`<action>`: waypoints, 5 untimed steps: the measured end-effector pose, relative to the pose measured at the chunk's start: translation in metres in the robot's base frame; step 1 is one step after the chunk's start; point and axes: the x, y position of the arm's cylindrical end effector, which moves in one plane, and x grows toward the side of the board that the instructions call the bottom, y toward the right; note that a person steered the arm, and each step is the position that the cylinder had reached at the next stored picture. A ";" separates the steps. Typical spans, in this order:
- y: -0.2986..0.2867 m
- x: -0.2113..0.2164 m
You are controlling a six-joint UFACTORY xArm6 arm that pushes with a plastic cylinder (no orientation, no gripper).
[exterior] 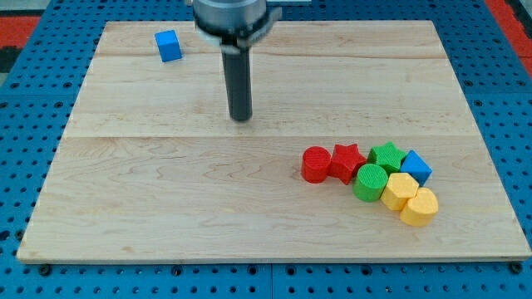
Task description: Push the cube into the red circle
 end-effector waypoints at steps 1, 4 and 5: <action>-0.001 -0.115; -0.141 -0.074; -0.162 -0.077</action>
